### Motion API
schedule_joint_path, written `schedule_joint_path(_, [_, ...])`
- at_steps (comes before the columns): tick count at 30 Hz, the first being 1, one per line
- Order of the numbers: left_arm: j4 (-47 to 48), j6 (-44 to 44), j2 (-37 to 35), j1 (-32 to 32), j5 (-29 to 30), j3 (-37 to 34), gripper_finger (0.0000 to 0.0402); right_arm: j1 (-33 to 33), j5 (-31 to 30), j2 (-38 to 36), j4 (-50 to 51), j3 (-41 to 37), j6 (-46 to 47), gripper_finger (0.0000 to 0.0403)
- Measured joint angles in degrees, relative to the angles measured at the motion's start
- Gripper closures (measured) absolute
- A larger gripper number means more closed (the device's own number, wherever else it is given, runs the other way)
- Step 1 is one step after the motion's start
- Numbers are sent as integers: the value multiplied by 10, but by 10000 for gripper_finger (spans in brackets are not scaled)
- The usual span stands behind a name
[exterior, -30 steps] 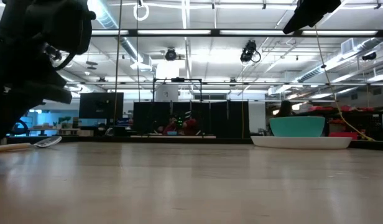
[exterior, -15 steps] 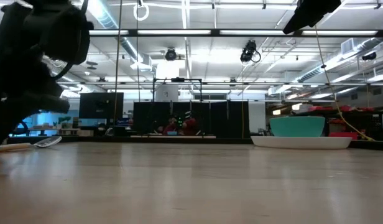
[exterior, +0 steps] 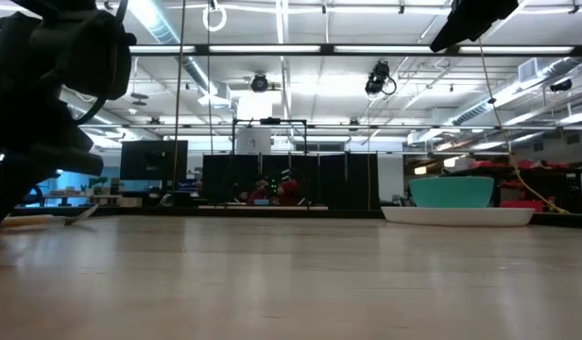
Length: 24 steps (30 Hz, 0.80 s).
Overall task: Set table place
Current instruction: Put the yellow spoon into the green bowl
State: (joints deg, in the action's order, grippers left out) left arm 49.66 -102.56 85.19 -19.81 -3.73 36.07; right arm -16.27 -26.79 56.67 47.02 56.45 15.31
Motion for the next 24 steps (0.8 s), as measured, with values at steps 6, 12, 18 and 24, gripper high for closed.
schedule_joint_path(6, [2,2,0,0,-1,0,348,0,0,0,0,0,0,395])
schedule_joint_path(12, [5,19,1,0,-2,0,356,0,0,0,0,0,0,397])
schedule_joint_path(18, [5,31,1,0,-2,0,359,0,0,0,1,0,0,393])
schedule_joint_path(24, [19,50,5,-1,1,11,360,0,0,0,1,0,0,394])
